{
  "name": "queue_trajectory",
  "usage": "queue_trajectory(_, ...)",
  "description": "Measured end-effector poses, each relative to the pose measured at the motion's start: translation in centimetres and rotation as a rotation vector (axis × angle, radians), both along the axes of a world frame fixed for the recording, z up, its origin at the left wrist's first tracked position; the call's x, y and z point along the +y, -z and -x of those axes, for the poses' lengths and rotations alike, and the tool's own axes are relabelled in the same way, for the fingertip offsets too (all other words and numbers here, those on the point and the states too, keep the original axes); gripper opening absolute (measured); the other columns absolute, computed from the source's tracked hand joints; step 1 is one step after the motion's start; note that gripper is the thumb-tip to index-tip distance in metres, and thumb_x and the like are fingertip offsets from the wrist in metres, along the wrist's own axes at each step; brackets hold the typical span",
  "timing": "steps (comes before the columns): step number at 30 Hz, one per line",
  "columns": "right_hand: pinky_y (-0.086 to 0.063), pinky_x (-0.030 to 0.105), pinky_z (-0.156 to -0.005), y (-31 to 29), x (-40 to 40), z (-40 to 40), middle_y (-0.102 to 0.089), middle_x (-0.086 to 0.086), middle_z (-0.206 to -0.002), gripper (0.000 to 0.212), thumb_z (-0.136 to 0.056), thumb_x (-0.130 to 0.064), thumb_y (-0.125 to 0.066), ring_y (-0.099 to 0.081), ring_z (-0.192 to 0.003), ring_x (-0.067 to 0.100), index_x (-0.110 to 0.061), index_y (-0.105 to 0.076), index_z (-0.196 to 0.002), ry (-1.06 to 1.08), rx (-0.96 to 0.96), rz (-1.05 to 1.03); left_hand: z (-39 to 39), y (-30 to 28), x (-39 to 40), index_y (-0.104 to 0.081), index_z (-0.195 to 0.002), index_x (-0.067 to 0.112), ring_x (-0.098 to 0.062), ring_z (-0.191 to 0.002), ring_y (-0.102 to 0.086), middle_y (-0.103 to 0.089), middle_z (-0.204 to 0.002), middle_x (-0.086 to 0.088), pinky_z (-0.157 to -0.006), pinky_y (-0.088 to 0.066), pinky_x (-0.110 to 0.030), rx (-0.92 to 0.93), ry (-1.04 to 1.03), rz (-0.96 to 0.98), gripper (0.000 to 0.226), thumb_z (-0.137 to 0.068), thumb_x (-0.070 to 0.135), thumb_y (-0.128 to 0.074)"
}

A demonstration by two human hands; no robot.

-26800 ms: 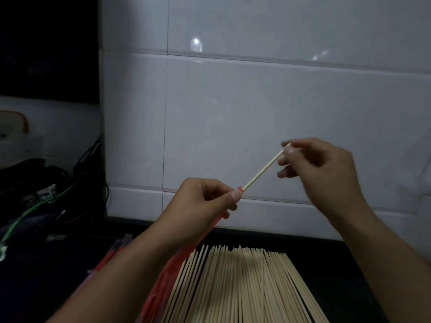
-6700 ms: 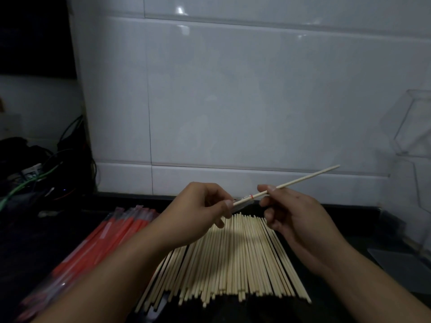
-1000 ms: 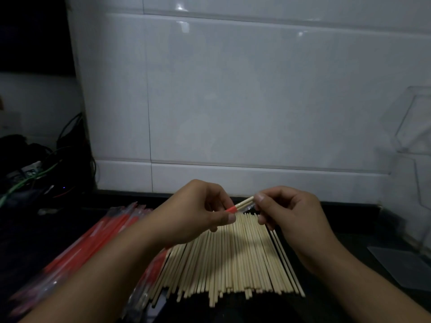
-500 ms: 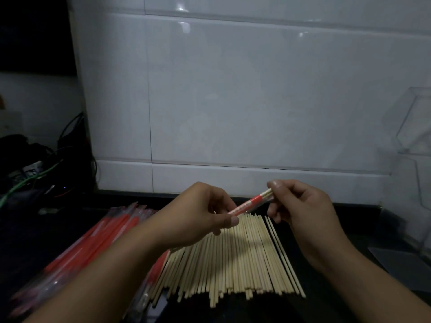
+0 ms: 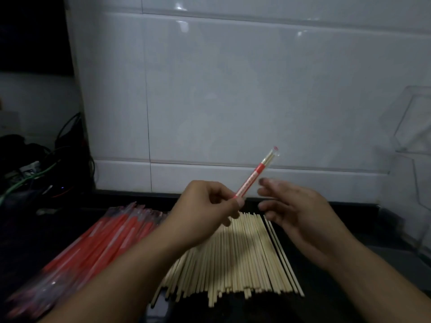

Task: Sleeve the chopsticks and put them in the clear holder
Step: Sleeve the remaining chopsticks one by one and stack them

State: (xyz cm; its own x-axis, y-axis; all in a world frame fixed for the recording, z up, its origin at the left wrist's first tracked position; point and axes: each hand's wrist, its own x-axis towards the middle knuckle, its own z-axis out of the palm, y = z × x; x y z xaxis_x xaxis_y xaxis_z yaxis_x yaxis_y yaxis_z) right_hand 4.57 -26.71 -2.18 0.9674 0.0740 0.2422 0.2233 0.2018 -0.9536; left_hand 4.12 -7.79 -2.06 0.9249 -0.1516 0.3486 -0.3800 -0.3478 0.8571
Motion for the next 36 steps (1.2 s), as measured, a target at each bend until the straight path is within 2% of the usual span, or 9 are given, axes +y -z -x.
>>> queue_trajectory(3, -0.042, 0.027, -0.055, 0.7, 0.5, 0.2, -0.072, 0.012, -0.086, 0.024, -0.096, -0.018, -0.055, -0.059, -0.068, 0.014, -0.008, -0.076, -0.093, -0.003, -0.042, 0.203, 0.3, 1.0, -1.5, -0.073, -0.087, 0.012, -0.012, -0.066, -0.071, -0.075, -0.075, -0.005, -0.060, -0.056, -0.020, 0.034, 0.038, 0.063, 0.013, -0.089, 0.025, -0.071)
queue_trajectory(9, -0.029, 0.030, -0.047, -0.5, -0.8, -0.1, -0.061, 0.014, -0.068, 0.030, -0.097, -0.018, -0.053, -0.045, -0.050, 0.015, 0.003, -0.069, -0.083, 0.140, -0.033, 0.271, 0.8, 1.2, -2.0, -0.073, -0.091, 0.018, -0.007, -0.067, -0.069, -0.075, -0.081, -0.001, -0.066, -0.056, -0.024, 0.017, 0.185, -0.069, 0.031, -0.091, 0.047, -0.062)
queue_trajectory(11, -0.030, 0.031, -0.047, -1.2, -2.5, -0.7, -0.057, 0.018, -0.063, 0.028, -0.096, -0.014, -0.055, -0.046, -0.046, 0.018, 0.007, -0.066, -0.080, 0.237, 0.005, 0.314, 0.6, 1.0, -1.4, -0.072, -0.092, 0.026, -0.003, -0.069, -0.068, -0.074, -0.081, 0.006, -0.072, -0.057, -0.029, -0.049, 0.098, -0.201, 0.036, -0.091, 0.057, -0.054)
queue_trajectory(14, -0.044, 0.021, -0.041, -1.1, -6.2, -2.1, -0.064, 0.017, -0.060, 0.022, -0.093, -0.008, -0.062, -0.055, -0.046, 0.018, 0.005, -0.070, -0.078, 0.432, 0.071, 0.671, -0.7, 0.5, 0.9, -0.071, -0.090, 0.026, -0.003, -0.073, -0.063, -0.069, -0.077, 0.010, -0.067, -0.051, -0.027, -0.175, -0.187, -0.511, 0.035, -0.094, 0.055, -0.053)
queue_trajectory(17, -0.047, 0.023, -0.047, 0.1, -8.4, -3.5, -0.068, 0.017, -0.059, 0.022, -0.090, -0.011, -0.067, -0.059, -0.048, 0.018, 0.001, -0.074, -0.073, 0.420, 0.232, 0.933, -2.7, 0.9, 3.9, -0.070, -0.085, 0.024, -0.009, -0.073, -0.062, -0.068, -0.075, 0.007, -0.065, -0.048, -0.027, -0.064, -0.367, -0.724, 0.028, -0.096, 0.046, -0.056)
queue_trajectory(21, -0.046, 0.024, -0.050, 1.9, -8.8, -4.8, -0.068, 0.016, -0.060, 0.022, -0.086, -0.010, -0.072, -0.059, -0.050, 0.018, -0.001, -0.075, -0.066, 0.403, 0.277, 1.065, -3.9, 2.4, 5.8, -0.066, -0.092, 0.020, -0.014, -0.076, -0.061, -0.061, -0.076, 0.005, -0.070, -0.052, -0.029, 0.105, -0.432, -0.940, 0.027, -0.094, 0.045, -0.058)
queue_trajectory(26, -0.050, 0.028, -0.061, 2.7, -8.5, -5.4, -0.067, 0.010, -0.057, 0.023, -0.079, -0.012, -0.079, -0.061, -0.057, 0.021, -0.006, -0.072, -0.057, 0.434, 0.289, 1.143, -3.9, 2.6, 6.0, -0.056, -0.089, 0.023, -0.018, -0.079, -0.054, -0.056, -0.082, 0.004, -0.070, -0.044, -0.028, 0.090, -0.477, -1.072, 0.023, -0.094, 0.045, -0.057)
queue_trajectory(30, -0.056, 0.032, -0.071, 2.4, -8.1, -5.5, -0.071, 0.011, -0.072, 0.015, -0.080, -0.019, -0.072, -0.067, -0.070, 0.023, -0.008, -0.073, -0.069, 0.492, 0.253, 1.264, -3.6, 2.5, 6.1, -0.055, -0.096, 0.021, -0.017, -0.080, -0.053, -0.051, -0.084, 0.003, -0.070, -0.042, -0.029, 0.096, -0.499, -1.107, 0.023, -0.098, 0.043, -0.051)
queue_trajectory(36, -0.052, 0.030, -0.072, 3.1, -7.5, -5.6, -0.064, 0.003, -0.087, 0.039, -0.082, -0.053, -0.067, -0.062, -0.080, 0.020, -0.016, -0.061, -0.094, 0.485, 0.228, 1.523, -3.4, 2.5, 6.2, -0.057, -0.107, 0.019, -0.020, -0.087, -0.057, -0.060, -0.095, -0.001, -0.072, -0.041, -0.029, 0.109, -0.519, -1.145, 0.025, -0.099, 0.041, -0.048)
